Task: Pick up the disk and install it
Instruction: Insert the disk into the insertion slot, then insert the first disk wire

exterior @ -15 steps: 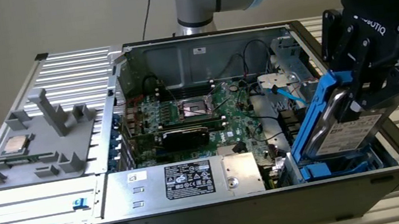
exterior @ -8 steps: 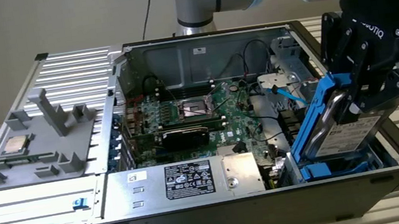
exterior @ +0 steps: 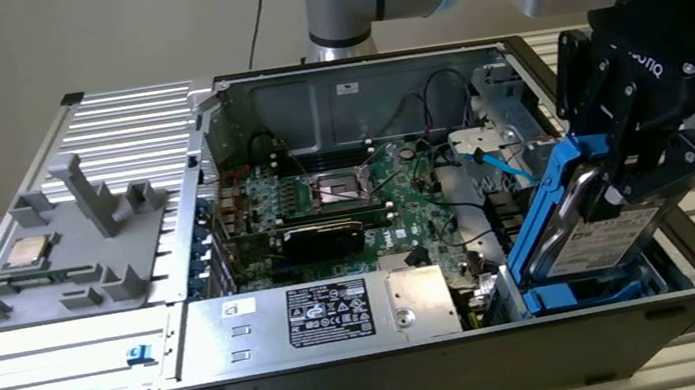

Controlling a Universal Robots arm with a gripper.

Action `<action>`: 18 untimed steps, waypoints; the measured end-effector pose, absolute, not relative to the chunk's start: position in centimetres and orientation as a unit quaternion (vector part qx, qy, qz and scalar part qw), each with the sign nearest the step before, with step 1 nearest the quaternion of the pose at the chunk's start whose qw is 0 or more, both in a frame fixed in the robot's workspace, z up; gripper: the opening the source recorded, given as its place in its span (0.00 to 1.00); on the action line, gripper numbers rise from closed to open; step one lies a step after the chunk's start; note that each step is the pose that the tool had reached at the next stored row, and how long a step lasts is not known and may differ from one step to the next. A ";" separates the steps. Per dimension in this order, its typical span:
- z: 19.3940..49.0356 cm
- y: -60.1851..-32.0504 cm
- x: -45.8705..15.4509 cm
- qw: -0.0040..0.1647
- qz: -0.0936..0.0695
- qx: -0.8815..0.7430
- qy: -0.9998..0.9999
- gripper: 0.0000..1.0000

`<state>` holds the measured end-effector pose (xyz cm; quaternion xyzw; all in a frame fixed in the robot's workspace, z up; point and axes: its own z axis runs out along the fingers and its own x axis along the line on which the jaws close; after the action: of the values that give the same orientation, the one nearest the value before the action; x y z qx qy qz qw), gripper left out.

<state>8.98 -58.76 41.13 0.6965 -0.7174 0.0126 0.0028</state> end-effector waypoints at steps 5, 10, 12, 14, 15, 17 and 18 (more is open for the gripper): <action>40.7 -58.8 9.0 0.003 0.013 0.697 -0.717 0.37; 40.7 -58.8 9.0 0.003 0.013 0.697 -0.717 0.37; 40.6 -58.8 9.0 0.003 0.013 0.697 -0.717 0.37; 40.6 -58.8 9.0 0.003 0.013 0.697 -0.717 0.37; 40.6 -58.8 9.0 0.003 0.013 0.697 -0.717 0.38; 40.6 -58.8 9.0 0.003 0.013 0.697 -0.717 0.45; 40.6 -58.8 9.0 0.003 0.013 0.697 -0.717 0.51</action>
<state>9.03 -58.76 40.63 0.6965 -0.7174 0.0126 0.0029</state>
